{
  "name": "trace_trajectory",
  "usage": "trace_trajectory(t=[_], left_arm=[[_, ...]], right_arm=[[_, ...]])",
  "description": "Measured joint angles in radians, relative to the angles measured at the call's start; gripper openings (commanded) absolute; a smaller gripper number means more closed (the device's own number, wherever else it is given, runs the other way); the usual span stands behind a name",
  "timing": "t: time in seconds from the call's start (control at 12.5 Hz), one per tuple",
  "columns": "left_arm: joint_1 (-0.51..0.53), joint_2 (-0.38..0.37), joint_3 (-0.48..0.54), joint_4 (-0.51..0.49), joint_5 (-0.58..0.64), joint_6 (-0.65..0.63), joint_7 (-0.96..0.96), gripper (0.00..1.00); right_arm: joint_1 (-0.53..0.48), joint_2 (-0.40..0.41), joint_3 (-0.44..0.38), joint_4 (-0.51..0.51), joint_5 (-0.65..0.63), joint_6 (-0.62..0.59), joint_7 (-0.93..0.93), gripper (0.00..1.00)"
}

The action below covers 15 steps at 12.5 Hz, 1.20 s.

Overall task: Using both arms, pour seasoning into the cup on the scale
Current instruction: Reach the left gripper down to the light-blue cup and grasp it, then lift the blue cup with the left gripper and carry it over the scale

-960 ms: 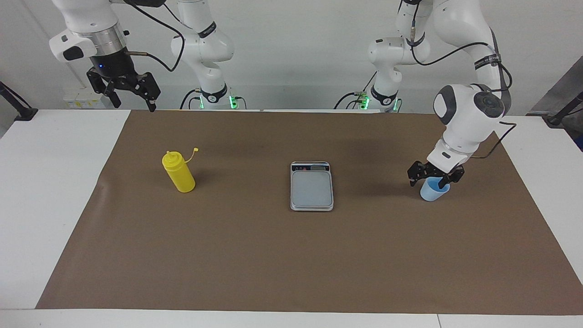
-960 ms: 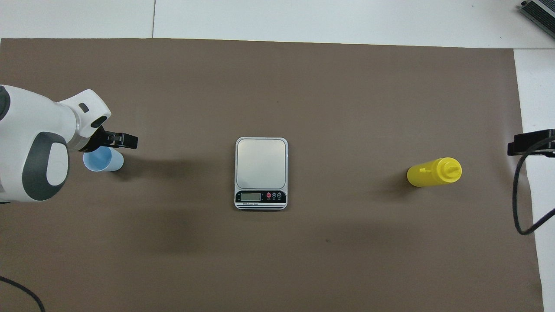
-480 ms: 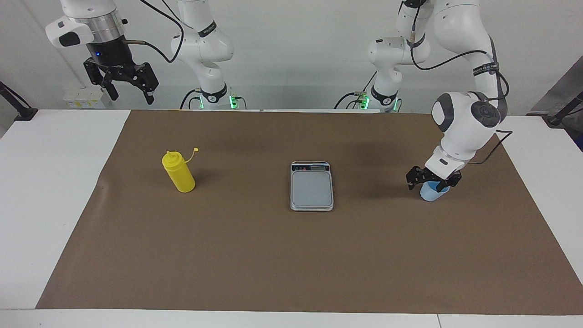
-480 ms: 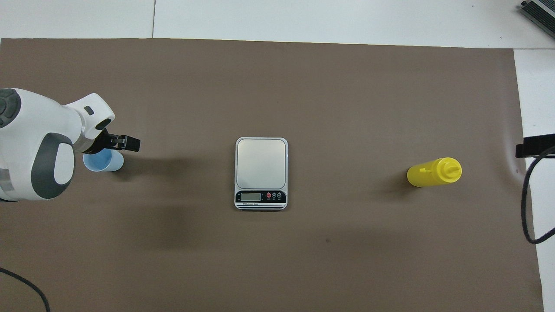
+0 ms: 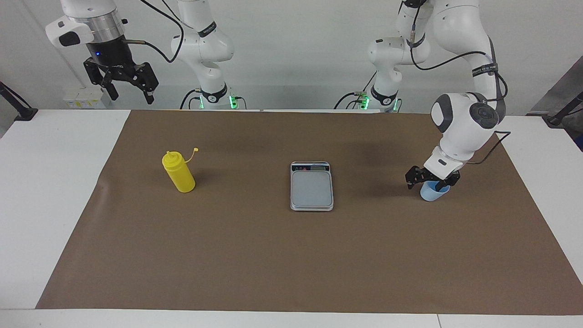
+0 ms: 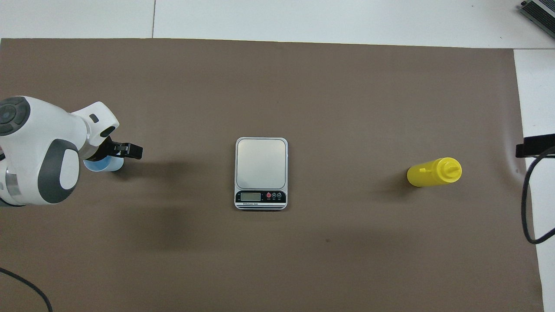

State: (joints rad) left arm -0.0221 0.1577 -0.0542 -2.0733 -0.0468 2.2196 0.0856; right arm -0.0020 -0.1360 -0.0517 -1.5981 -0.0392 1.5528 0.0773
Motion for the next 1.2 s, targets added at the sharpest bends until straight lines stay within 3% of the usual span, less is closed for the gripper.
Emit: trace_trajectory(t=[0.16, 0.64, 1.04, 1.2], left_arm=[[0.000, 0.000, 0.000, -0.018, 0.000, 0.009, 0.000, 0.95], [0.001, -0.005, 0.003, -0.028, 0.000, 0.026, 0.001, 0.50], [0.001, -0.010, 0.006, -0.027, 0.000, 0.025, 0.004, 0.35], [0.001, -0.011, 0.006, -0.027, 0.000, 0.025, 0.016, 0.23]], right_arm=[[0.000, 0.000, 0.000, 0.000, 0.000, 0.000, 0.000, 1.00], [0.000, 0.000, 0.000, 0.000, 0.000, 0.000, 0.000, 1.00], [0.000, 0.000, 0.000, 0.000, 0.000, 0.000, 0.000, 1.00], [0.000, 0.000, 0.000, 0.000, 0.000, 0.000, 0.000, 1.00]])
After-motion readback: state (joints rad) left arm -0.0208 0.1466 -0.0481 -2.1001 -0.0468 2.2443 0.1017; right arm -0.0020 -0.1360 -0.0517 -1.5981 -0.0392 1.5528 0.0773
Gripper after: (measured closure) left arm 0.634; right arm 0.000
